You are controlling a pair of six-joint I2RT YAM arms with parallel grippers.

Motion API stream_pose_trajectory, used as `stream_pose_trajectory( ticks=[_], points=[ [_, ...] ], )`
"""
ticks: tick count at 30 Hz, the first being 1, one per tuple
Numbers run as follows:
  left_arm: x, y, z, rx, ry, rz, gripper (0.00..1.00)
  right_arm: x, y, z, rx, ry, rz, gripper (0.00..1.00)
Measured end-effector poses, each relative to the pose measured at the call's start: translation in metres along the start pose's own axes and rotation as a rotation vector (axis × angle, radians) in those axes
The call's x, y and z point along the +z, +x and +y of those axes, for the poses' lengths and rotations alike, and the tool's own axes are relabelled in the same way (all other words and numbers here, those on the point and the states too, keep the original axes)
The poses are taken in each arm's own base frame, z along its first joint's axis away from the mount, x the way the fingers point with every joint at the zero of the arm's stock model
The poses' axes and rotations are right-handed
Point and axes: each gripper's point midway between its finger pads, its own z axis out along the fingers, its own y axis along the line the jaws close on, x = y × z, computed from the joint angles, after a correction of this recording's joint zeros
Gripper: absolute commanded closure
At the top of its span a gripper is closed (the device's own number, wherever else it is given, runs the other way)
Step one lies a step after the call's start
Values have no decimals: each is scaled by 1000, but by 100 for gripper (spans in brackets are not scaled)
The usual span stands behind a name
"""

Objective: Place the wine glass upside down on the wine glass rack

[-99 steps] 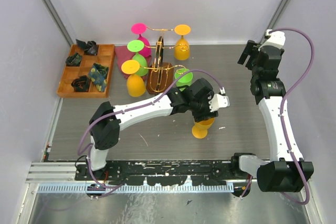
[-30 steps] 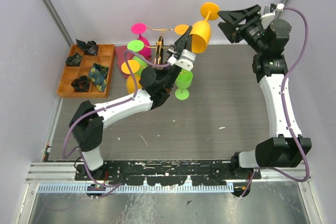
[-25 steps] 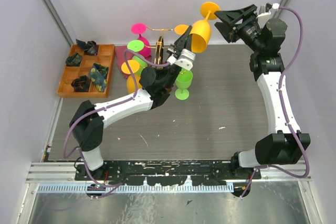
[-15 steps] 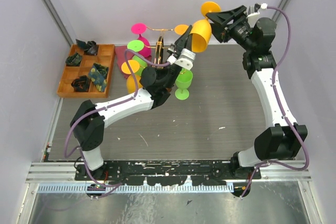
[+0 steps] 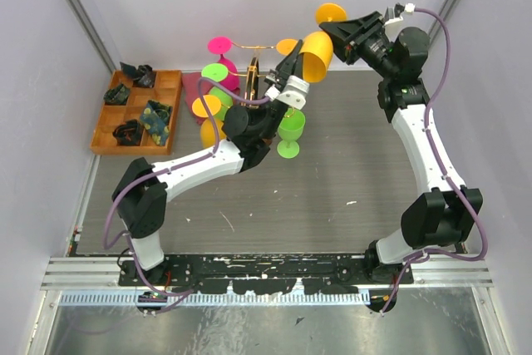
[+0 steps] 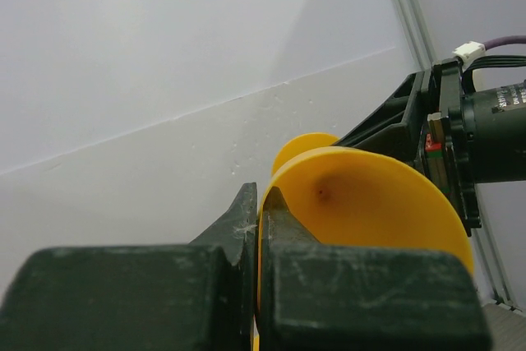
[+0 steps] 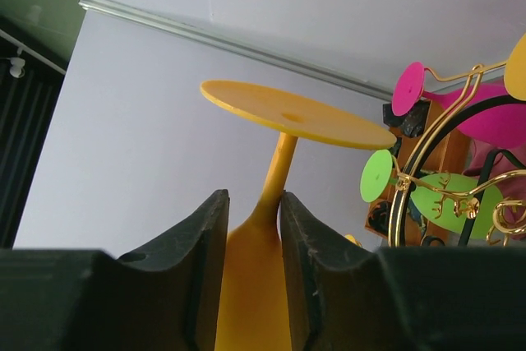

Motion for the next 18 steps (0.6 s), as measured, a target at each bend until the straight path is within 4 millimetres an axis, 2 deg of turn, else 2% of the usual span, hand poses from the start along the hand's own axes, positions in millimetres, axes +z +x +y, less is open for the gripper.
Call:
stream_pose_trajectory(
  ticks=[3,5,8,10,14,18],
  points=[
    [0,1,0,-1,-4,-1,99,0,0,1,8,-5,-1,75],
    [0,1,0,-2,-6,-3,95,1,-1,1,21,-7,-2,80],
    [0,0,1,-5,-9,-4,80,2,-2,2,28,-15,-4,86],
    [0,0,1,-6,-10,-3,66,3,-3,3,22,-24,-4,89],
    [0,0,2,-13,-16,-3,44,7,-5,5,-7,-34,-2,96],
    [-2,3,4,-16,-29,9,31,16,-14,15,-73,-59,-11,99]
  ],
)
